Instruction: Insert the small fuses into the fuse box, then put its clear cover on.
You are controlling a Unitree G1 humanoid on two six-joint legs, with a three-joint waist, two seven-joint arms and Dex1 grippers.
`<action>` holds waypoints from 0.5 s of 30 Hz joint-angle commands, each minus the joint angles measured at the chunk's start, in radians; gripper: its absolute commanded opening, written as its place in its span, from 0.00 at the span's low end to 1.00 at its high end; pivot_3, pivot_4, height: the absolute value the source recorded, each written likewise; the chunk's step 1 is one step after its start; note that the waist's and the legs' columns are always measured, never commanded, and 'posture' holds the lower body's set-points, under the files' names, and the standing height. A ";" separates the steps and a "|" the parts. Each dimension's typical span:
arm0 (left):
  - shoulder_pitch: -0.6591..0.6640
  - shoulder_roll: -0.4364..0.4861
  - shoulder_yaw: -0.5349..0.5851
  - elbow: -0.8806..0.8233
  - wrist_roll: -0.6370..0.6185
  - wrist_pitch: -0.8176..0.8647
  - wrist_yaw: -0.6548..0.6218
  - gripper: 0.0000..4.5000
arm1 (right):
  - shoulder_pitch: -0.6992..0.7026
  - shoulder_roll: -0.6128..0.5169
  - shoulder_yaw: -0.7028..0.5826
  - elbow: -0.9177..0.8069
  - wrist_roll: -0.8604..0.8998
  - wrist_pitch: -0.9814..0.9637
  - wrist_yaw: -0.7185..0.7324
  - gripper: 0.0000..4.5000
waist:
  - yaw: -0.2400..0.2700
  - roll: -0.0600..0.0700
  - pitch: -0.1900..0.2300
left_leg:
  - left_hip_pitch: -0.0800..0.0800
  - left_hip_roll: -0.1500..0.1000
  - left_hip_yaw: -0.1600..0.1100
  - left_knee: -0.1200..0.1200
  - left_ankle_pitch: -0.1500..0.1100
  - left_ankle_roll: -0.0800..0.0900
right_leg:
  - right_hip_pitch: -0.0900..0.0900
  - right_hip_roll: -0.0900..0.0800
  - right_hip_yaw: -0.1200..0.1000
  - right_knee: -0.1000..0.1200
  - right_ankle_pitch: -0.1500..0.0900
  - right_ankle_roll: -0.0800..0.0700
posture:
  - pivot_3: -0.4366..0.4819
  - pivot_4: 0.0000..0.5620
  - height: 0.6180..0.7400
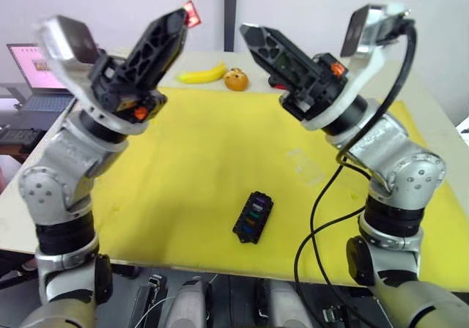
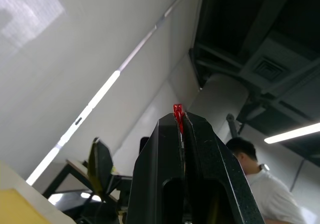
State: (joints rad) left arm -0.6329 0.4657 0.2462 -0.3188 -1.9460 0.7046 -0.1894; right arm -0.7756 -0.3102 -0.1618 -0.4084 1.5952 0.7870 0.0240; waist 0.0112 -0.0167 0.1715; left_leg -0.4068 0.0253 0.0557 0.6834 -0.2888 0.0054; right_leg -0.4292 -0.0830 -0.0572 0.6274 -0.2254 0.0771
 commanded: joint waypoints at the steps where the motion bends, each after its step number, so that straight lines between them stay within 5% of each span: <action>1: -0.042 -0.016 -0.014 0.016 0.029 0.007 -0.042 0.00 | -0.003 -0.003 0.000 -0.034 0.027 -0.027 -0.020 0.62 | -0.001 0.000 0.000 | 0.000 0.000 0.000 0.000 0.000 0.000 | 0.000 0.000 0.000 0.000 0.000 0.000 | 0.48 0.27 0.98; 15: -0.112 -0.109 -0.046 0.113 0.157 0.035 -0.131 0.00 | -0.037 0.015 0.034 -0.013 0.010 -0.062 -0.029 0.62 | -0.002 0.000 0.000 | 0.000 0.001 0.000 0.000 0.000 0.000 | 0.000 0.001 0.000 -0.001 0.000 0.000 | 0.48 0.27 0.98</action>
State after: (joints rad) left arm -0.7212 0.3601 0.1949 -0.1900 -1.7966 0.7371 -0.3045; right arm -0.7871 -0.3018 -0.1248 -0.4068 1.5948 0.7477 -0.0065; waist 0.0095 -0.0168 0.1716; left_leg -0.4073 0.0262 0.0553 0.6833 -0.2889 0.0056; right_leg -0.4292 -0.0821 -0.0573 0.6263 -0.2254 0.0770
